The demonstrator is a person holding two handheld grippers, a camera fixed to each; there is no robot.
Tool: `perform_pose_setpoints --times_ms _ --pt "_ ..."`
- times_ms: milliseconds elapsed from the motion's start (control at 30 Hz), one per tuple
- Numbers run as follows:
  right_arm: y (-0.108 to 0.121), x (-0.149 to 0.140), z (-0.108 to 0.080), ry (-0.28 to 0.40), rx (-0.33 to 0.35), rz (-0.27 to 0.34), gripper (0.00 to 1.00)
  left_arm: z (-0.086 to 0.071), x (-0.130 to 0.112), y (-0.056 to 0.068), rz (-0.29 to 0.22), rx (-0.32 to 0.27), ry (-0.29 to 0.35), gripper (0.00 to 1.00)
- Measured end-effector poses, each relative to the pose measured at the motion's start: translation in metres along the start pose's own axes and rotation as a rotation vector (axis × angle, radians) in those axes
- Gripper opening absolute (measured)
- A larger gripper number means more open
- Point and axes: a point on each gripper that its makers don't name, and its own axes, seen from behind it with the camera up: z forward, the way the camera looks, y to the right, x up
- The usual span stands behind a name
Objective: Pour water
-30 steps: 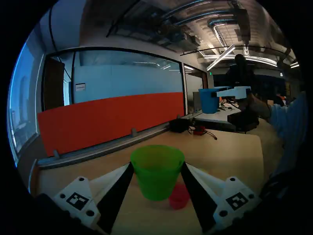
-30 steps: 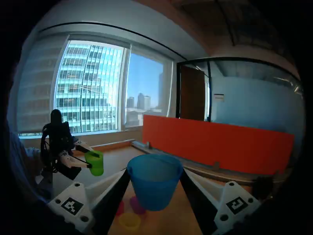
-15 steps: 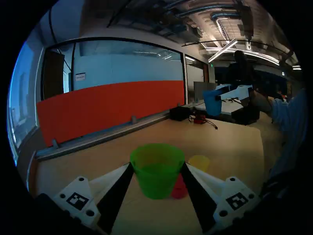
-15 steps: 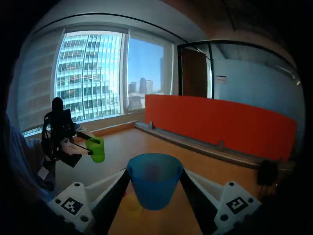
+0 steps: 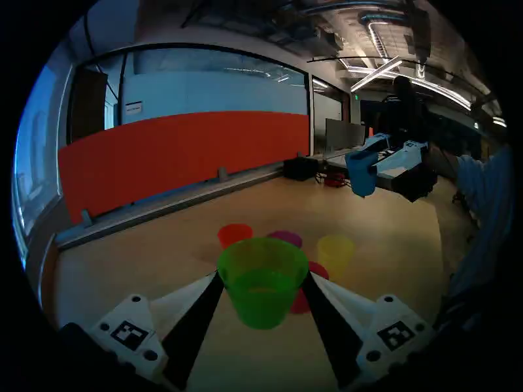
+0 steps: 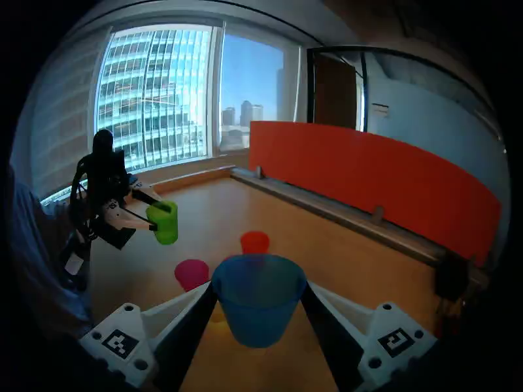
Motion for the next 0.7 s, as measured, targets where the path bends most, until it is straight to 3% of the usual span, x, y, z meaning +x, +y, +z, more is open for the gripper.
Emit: perform_pose_setpoints --times_ms 333,700 --pt "-0.002 -0.036 0.013 -0.086 0.024 -0.004 0.92 0.009 -0.027 -0.001 0.002 -0.014 -0.071 0.85" --pt "-0.007 -0.077 0.026 -0.182 0.042 -0.025 0.92 0.018 -0.056 0.004 0.058 -0.033 -0.153 0.85"
